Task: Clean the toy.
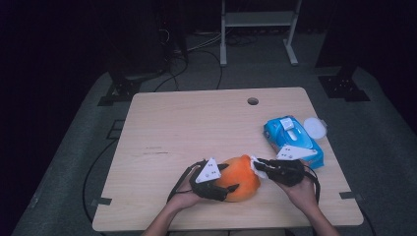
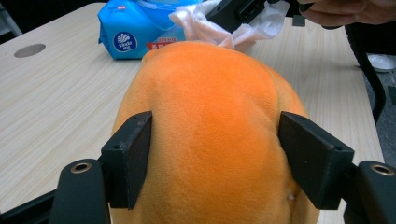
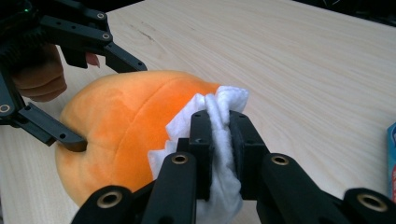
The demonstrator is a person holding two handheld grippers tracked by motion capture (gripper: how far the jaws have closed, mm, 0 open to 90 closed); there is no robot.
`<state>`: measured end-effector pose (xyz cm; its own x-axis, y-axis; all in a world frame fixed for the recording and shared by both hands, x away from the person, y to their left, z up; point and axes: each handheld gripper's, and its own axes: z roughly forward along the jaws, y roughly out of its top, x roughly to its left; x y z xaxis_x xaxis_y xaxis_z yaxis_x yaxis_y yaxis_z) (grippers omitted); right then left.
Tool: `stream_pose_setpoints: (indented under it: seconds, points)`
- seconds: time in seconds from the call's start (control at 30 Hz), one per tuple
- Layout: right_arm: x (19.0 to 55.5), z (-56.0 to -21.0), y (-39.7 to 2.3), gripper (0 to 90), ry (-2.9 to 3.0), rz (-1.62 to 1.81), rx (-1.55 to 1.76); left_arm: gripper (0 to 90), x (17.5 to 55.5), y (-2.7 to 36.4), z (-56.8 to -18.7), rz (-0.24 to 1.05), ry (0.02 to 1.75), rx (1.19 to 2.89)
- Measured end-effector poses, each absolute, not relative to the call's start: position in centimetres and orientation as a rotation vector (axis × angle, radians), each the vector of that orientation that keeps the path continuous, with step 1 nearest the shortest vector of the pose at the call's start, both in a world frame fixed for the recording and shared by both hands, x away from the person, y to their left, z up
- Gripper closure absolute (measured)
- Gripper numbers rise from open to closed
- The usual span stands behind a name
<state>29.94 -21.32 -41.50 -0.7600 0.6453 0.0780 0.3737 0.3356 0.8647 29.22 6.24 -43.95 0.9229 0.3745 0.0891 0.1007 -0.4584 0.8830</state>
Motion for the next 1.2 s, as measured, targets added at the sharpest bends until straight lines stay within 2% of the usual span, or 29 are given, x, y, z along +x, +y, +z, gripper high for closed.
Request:
stream_pose_setpoints:
  seconds: [0.23,0.37,0.5,0.57,0.63,0.7,0.77,0.8,0.9,0.93,1.03,1.2]
  points:
    - [28.5,-39.9,-19.0,79.9,2.335,1.465,0.776,28.1,28.5,5.2,-43.8,0.368,0.312,2.054]
    - [28.7,-40.2,-19.2,80.0,2.344,1.416,0.781,27.1,28.4,5.3,-43.7,0.353,0.306,2.044]
    - [29.0,-40.6,-20.2,79.9,2.355,1.419,0.817,17.6,29.3,6.2,-42.7,0.239,0.361,1.982]
    - [28.9,-40.8,-20.2,80.0,2.360,1.410,0.808,9.5,29.8,6.4,-42.5,0.228,0.416,1.990]
    - [28.8,-40.8,-20.3,80.0,2.375,1.426,0.794,7.4,30.2,6.5,-42.9,0.226,0.454,2.014]
    - [28.7,-40.8,-20.2,80.0,2.380,1.421,0.783,5.9,30.7,6.4,-43.5,0.151,0.504,2.030]
    - [28.7,-40.8,-20.2,79.9,2.380,1.420,0.779,8.1,31.0,6.5,-44.0,0.100,0.523,2.023]
    - [28.6,-40.8,-20.2,79.9,2.378,1.409,0.780,13.7,30.9,6.6,-44.0,0.120,0.510,2.025]
    - [28.6,-40.6,-20.2,79.7,2.354,1.396,0.788,32.5,29.9,6.3,-43.4,0.268,0.444,2.009]
    - [28.6,-40.4,-20.2,79.8,2.338,1.399,0.782,34.6,29.6,6.1,-43.1,0.317,0.422,1.999]
    - [28.1,-39.5,-20.0,79.8,2.297,1.448,0.763,36.0,29.0,5.5,-42.4,0.425,0.344,2.007]
    - [27.3,-39.5,-17.9,79.8,2.313,1.404,0.666,34.6,28.6,4.9,-42.8,0.474,0.303,2.036]
